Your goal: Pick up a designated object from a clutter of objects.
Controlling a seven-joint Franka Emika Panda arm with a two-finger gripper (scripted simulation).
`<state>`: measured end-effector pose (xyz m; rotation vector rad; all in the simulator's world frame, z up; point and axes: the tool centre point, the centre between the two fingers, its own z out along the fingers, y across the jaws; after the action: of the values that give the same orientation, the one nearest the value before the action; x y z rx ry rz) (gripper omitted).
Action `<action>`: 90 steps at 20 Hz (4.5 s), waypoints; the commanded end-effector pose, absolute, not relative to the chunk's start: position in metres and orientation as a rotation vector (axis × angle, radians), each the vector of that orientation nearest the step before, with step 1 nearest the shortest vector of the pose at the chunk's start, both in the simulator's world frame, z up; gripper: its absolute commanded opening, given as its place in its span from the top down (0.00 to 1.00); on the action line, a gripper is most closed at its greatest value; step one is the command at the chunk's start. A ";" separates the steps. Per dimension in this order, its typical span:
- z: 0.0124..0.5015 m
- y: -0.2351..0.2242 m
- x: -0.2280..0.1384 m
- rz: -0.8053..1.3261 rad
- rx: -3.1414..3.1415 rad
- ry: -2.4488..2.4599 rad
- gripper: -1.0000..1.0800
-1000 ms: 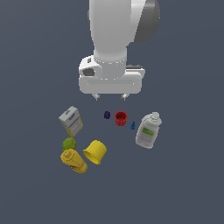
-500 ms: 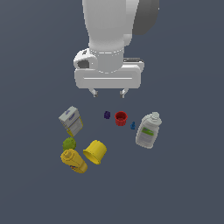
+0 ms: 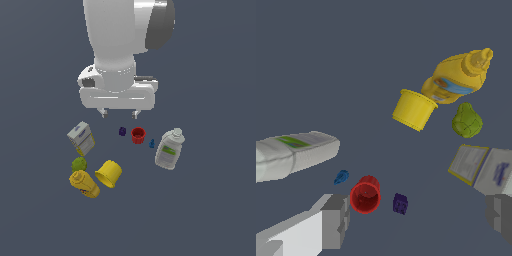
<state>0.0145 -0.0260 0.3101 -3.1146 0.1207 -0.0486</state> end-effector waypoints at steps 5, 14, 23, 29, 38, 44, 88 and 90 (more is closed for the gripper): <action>0.279 -0.057 0.036 -0.038 -3.099 0.266 0.04; 0.204 -0.128 0.067 -0.021 -3.058 0.570 0.04; 0.129 -0.196 0.077 -0.007 -3.015 0.832 0.04; 0.101 -0.221 0.076 -0.002 -2.998 0.925 0.04; 0.091 -0.229 0.075 -0.001 -2.993 0.951 0.04; 0.067 -0.229 0.074 0.000 -2.993 0.955 0.04; 0.180 -0.087 0.091 -0.001 -2.993 0.958 1.00; 0.198 -0.069 0.093 -0.001 -2.993 0.958 1.00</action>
<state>0.0916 -0.0830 0.1830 -2.9932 0.9567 0.0022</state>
